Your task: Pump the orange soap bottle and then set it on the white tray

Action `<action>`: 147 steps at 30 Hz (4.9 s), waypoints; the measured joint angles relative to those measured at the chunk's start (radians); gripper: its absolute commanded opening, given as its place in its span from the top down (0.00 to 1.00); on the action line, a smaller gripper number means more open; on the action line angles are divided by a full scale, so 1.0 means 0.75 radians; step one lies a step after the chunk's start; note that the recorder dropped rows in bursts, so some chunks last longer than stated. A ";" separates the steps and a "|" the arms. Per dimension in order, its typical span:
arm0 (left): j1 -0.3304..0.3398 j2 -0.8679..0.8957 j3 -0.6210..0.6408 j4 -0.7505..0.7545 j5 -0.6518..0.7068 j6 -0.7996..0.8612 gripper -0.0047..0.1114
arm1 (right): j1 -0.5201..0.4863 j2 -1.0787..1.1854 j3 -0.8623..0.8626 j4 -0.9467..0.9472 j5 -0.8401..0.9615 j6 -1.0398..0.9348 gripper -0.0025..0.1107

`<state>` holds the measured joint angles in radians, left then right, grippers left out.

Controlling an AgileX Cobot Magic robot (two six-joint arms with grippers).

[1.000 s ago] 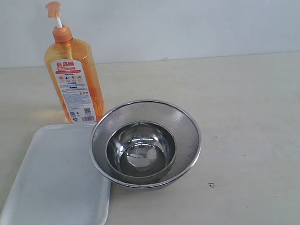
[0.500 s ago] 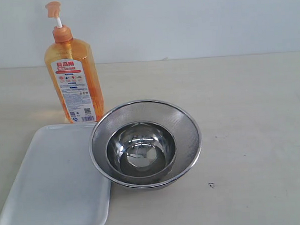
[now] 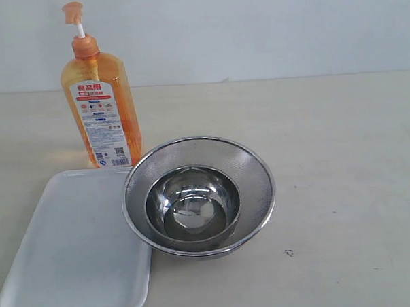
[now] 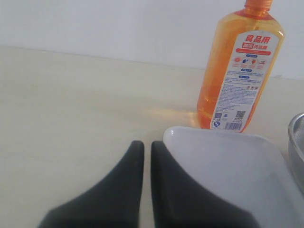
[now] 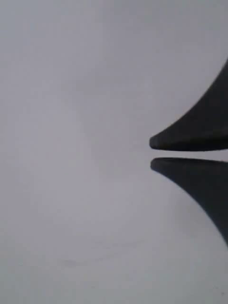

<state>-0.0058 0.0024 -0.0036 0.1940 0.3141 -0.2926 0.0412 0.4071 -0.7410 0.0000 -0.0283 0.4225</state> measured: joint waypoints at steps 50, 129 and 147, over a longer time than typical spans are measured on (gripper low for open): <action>0.000 0.000 0.000 0.000 0.000 0.000 0.92 | 0.560 1.012 0.262 -0.503 -0.791 -0.272 0.98; 0.000 0.000 0.000 0.000 0.000 0.000 0.92 | 0.720 2.406 -1.027 -1.154 -0.929 0.268 0.25; 0.000 0.000 0.000 0.000 0.000 0.000 0.92 | 0.731 2.491 -1.110 -0.996 -0.886 0.205 0.25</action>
<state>-0.0058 0.0024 -0.0036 0.1940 0.3141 -0.2926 0.5891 2.2755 -1.5738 -0.7469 -0.6932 0.5766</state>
